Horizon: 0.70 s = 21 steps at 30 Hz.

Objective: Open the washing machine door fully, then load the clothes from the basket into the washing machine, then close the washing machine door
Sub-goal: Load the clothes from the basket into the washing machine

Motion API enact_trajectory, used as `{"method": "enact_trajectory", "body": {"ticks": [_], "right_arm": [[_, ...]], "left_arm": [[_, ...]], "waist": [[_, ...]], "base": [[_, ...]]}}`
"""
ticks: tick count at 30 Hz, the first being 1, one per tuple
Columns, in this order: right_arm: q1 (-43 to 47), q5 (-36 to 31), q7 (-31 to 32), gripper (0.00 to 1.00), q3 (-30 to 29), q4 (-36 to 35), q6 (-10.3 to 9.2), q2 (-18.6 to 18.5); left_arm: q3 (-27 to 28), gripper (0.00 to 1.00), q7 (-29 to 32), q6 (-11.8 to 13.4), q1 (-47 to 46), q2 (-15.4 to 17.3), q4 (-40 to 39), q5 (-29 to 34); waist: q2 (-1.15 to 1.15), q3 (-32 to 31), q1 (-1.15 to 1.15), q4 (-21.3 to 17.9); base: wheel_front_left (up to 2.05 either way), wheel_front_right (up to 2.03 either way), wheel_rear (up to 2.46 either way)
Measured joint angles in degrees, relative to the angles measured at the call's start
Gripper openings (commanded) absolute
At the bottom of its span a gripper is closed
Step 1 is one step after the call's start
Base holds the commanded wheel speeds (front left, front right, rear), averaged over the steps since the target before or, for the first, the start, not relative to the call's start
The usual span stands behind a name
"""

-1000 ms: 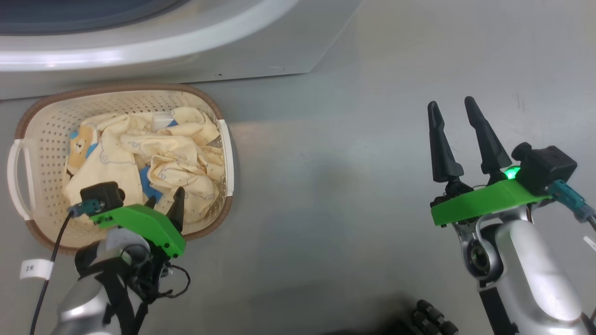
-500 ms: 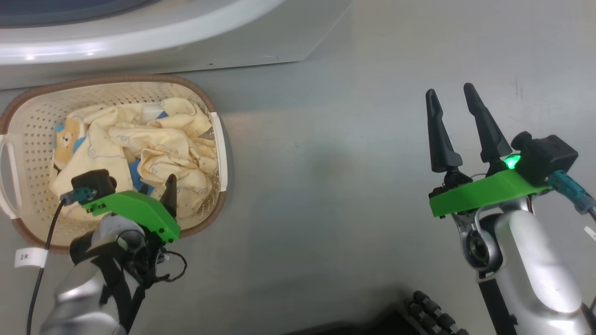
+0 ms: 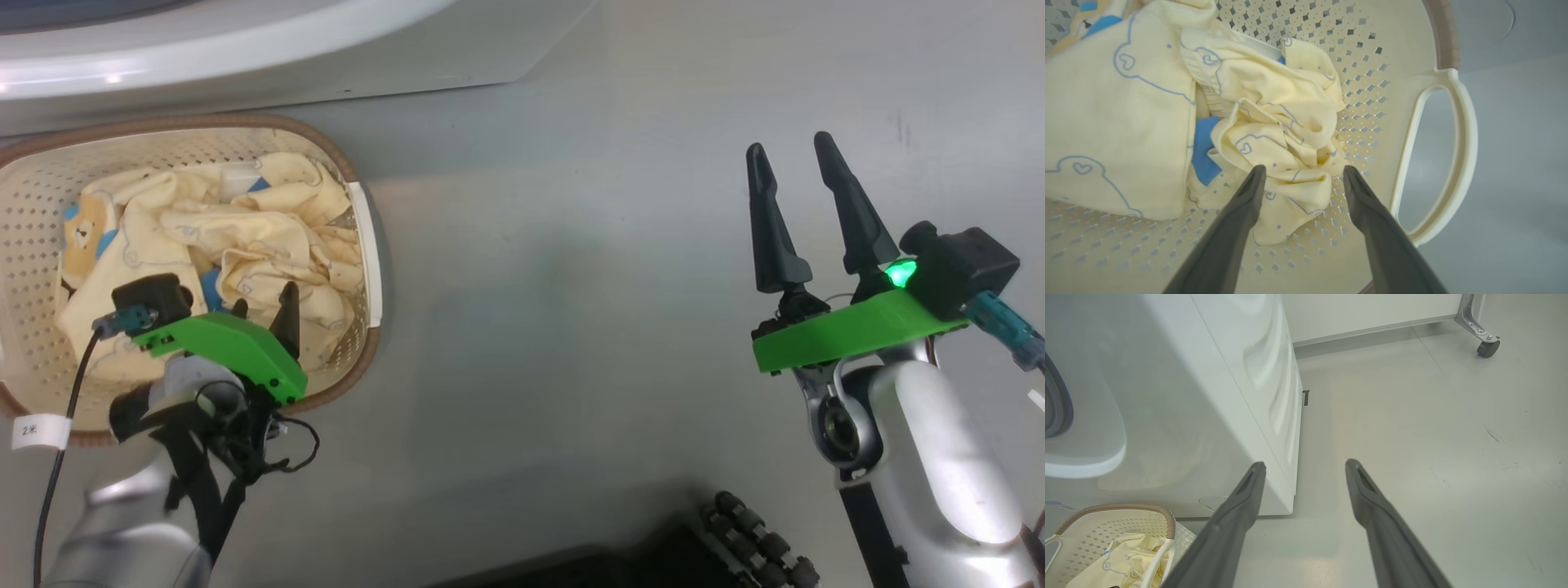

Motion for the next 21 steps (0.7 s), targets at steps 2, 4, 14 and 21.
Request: {"method": "enact_trajectory", "body": {"ticks": [2,4,14,21], "right_arm": [[-0.01,-0.01,0.0,1.0,-0.01,-0.18,0.0,0.0],[-0.01,-0.16,0.0,1.0,-0.02,-0.37,0.0,0.0],[-0.62,-1.02,0.0,1.0,-0.15,-1.12,0.0,0.0],[-1.17,-1.1,0.0,1.0,-0.14,-1.32,0.0,0.0]], "left_arm": [[-0.55,1.0,-0.4,0.0,-0.61,0.33,0.08,-0.38],[-0.96,1.0,-0.45,0.0,-1.2,0.67,0.15,-0.96],[-3.8,1.0,-1.24,0.0,-3.92,1.89,0.7,-2.96],[-5.73,1.0,-1.88,0.0,-5.5,2.33,0.93,-3.99]], "waist": [[0.0,0.53,0.0,-0.15],[0.0,1.14,0.0,-0.25],[0.0,4.12,0.0,-0.65],[0.0,5.56,0.0,-0.83]], "base": [[0.0,0.0,0.0],[0.0,0.0,0.0],[0.0,0.0,0.0],[0.0,0.0,0.0]]}}
